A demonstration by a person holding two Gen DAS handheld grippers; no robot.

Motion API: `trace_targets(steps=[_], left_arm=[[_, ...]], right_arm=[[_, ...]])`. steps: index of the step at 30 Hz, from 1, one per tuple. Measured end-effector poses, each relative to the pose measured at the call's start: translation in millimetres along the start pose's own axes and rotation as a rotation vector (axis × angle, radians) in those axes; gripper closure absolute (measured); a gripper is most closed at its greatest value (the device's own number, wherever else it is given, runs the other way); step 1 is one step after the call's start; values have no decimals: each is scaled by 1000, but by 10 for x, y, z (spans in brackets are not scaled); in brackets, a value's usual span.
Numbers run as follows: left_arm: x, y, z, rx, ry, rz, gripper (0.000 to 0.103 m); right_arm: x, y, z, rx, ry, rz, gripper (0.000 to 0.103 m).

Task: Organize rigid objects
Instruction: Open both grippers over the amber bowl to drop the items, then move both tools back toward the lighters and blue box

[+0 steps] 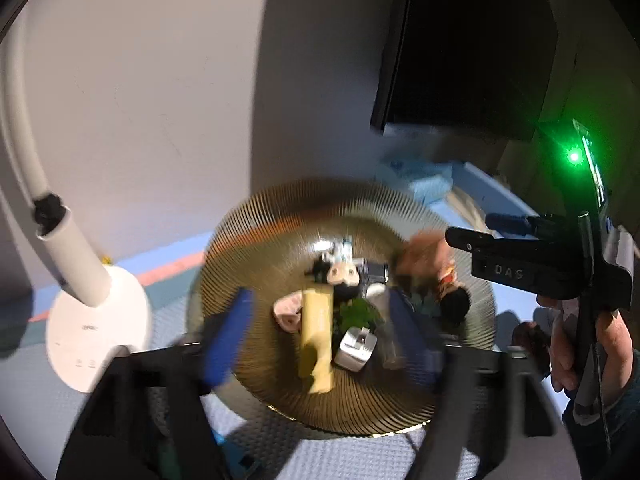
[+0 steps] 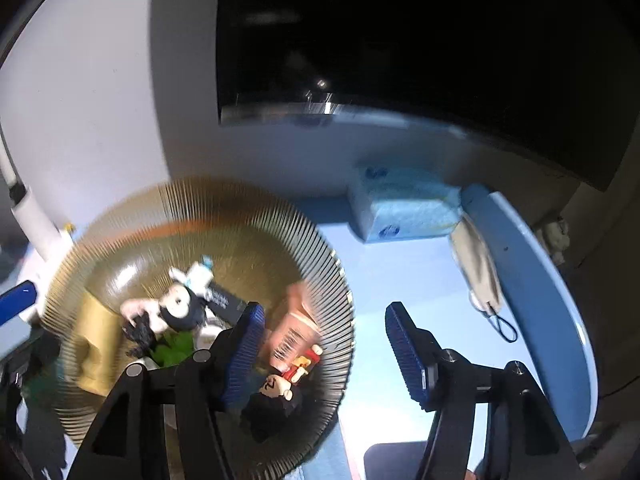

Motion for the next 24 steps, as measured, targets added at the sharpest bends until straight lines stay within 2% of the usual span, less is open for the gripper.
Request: trace_targets(steps=[8, 11, 17, 22, 24], left_arm=[[-451, -728, -47, 47, -108, -11, 30], [-574, -1011, -156, 67, -112, 19, 30], [-878, -1521, -511, 86, -143, 79, 30], [-1207, -1815, -883, 104, -209, 182, 28], [-1361, -1876, -1014, 92, -248, 182, 28]], right_arm=[[-53, -658, -104, 69, 52, 94, 42], [-188, -913, -217, 83, 45, 150, 41], [-634, -1374, -485, 97, -6, 272, 28], [-1121, -1523, -781, 71, -81, 347, 27], [-1318, -1500, -900, 42, -105, 372, 27]])
Point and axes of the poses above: each gripper's, at about its wrist camera, not at the fingertips, and y roughly the way its jaws point, x to its right, z to its top, the point moved 3 cm from there along y, roughly the way its jaws point, and after that the axes turned 9 degrees about z, right-handed, at the moved point
